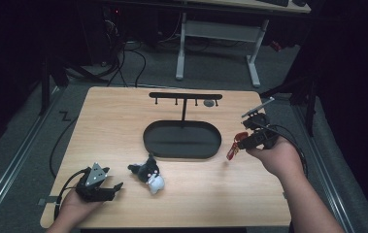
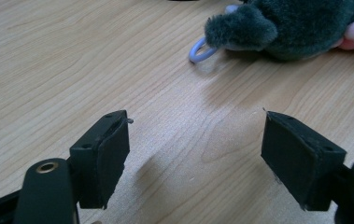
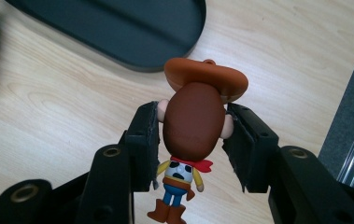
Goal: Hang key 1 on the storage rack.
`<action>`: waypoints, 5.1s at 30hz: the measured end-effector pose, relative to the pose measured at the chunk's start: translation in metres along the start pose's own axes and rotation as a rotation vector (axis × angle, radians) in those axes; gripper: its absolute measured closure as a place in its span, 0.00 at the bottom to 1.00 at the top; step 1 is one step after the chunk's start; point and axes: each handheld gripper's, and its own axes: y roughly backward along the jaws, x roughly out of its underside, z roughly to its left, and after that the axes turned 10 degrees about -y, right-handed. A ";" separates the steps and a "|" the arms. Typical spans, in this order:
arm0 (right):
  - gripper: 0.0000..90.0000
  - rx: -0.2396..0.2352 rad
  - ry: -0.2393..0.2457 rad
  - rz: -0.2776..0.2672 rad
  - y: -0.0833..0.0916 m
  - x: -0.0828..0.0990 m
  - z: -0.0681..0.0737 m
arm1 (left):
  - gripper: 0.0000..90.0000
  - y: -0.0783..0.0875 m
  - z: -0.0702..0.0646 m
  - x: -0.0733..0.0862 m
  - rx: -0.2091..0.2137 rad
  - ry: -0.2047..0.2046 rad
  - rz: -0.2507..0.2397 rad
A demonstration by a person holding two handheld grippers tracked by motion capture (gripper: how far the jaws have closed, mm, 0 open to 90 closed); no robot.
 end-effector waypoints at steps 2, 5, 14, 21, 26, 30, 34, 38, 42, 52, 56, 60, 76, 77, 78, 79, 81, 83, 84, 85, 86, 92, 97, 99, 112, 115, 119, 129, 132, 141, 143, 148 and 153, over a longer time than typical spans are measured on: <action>0.63 0.002 0.000 -0.010 0.004 -0.004 0.001 | 0.26 0.000 0.000 0.000 0.000 0.001 0.000; 0.63 0.003 -0.003 -0.020 0.008 -0.010 0.003 | 0.26 0.000 0.000 0.000 0.000 0.002 -0.002; 0.63 0.005 0.005 -0.037 0.010 -0.023 0.009 | 0.26 0.001 0.001 0.001 0.003 0.004 0.001; 0.63 0.008 0.008 -0.047 0.011 -0.032 0.010 | 0.27 0.001 0.001 0.001 0.003 0.005 0.001; 0.63 0.006 0.003 -0.058 0.011 -0.039 0.012 | 0.27 0.001 0.001 0.001 0.002 0.006 -0.003; 0.63 0.009 0.002 -0.065 0.010 -0.047 0.014 | 0.27 0.002 0.001 0.001 0.003 0.006 -0.002; 0.63 0.010 0.002 -0.073 0.009 -0.055 0.015 | 0.27 0.002 0.002 0.002 0.002 0.010 -0.005; 0.63 0.011 -0.001 -0.080 0.008 -0.064 0.016 | 0.27 0.003 0.002 0.002 0.004 0.012 -0.002; 0.63 0.009 -0.002 -0.082 0.006 -0.072 0.019 | 0.27 0.003 0.003 0.003 0.005 0.014 -0.002; 0.63 0.006 0.017 -0.092 0.004 -0.085 0.026 | 0.27 0.002 0.003 0.004 0.004 0.018 0.001; 0.63 0.005 0.016 -0.092 0.004 -0.090 0.027 | 0.27 0.002 0.003 0.004 0.007 0.020 0.003; 0.63 0.005 0.021 -0.097 0.002 -0.095 0.030 | 0.27 0.001 0.004 0.004 0.008 0.021 0.005; 0.63 0.013 -0.022 -0.119 -0.008 -0.117 0.024 | 0.27 0.004 0.006 0.007 0.003 0.032 0.003; 0.63 0.016 -0.026 -0.116 -0.009 -0.117 0.023 | 0.27 0.004 0.006 0.007 0.003 0.034 0.002; 0.63 0.020 -0.028 -0.117 -0.011 -0.116 0.021 | 0.27 0.004 0.006 0.007 0.003 0.036 0.001; 0.63 0.019 -0.035 -0.113 -0.013 -0.115 0.019 | 0.27 0.004 0.006 0.007 0.003 0.037 0.001; 0.63 0.023 -0.047 -0.107 -0.016 -0.113 0.016 | 0.27 0.004 0.006 0.007 0.003 0.035 0.003; 0.63 0.029 -0.059 -0.102 -0.019 -0.110 0.011 | 0.27 0.003 0.006 0.007 0.006 0.033 0.007; 0.63 0.029 -0.062 -0.101 -0.021 -0.109 0.009 | 0.27 0.003 0.006 0.007 0.007 0.031 0.011; 0.63 0.032 -0.067 -0.097 -0.023 -0.107 0.007 | 0.27 0.003 0.006 0.007 0.007 0.030 0.012; 0.63 0.033 -0.070 -0.097 -0.025 -0.106 0.005 | 0.27 0.003 0.006 0.007 0.008 0.030 0.012; 0.63 0.034 -0.096 -0.084 -0.038 -0.097 -0.004 | 0.27 0.001 0.005 0.006 0.010 0.027 0.014; 0.63 0.020 -0.119 -0.069 -0.059 -0.093 -0.009 | 0.27 0.003 0.003 0.005 0.002 0.023 0.002; 0.63 0.007 -0.124 -0.063 -0.069 -0.092 -0.009 | 0.28 0.004 0.003 0.005 -0.001 0.021 -0.006; 0.62 0.002 -0.131 -0.063 -0.117 -0.099 0.000 | 0.28 0.005 0.003 0.006 -0.008 0.022 -0.001; 0.62 0.000 -0.132 -0.065 -0.125 -0.100 0.003 | 0.28 0.005 0.003 0.006 -0.007 0.023 -0.001; 0.58 0.002 -0.131 -0.057 -0.130 -0.100 0.005 | 0.28 0.004 0.004 0.006 -0.004 0.020 0.002; 0.49 -0.002 -0.152 -0.096 -0.116 -0.083 -0.003 | 0.28 0.001 0.002 0.003 0.002 0.007 0.002; 0.48 -0.002 -0.163 -0.108 -0.109 -0.072 -0.007 | 0.28 0.000 0.000 0.002 0.001 0.003 -0.003; 0.47 -0.030 -0.156 -0.140 -0.094 -0.045 -0.013 | 0.28 0.001 -0.002 0.003 -0.001 0.002 0.005; 0.46 -0.039 -0.148 -0.145 -0.093 -0.041 -0.013 | 0.28 0.002 -0.002 0.003 -0.002 0.007 0.006; 0.45 -0.065 -0.140 -0.164 -0.093 -0.027 -0.011 | 0.28 0.003 -0.002 0.002 -0.005 0.021 0.000; 0.41 -0.073 -0.109 -0.215 -0.098 -0.004 -0.004 | 0.28 0.001 -0.003 0.001 0.008 0.038 0.003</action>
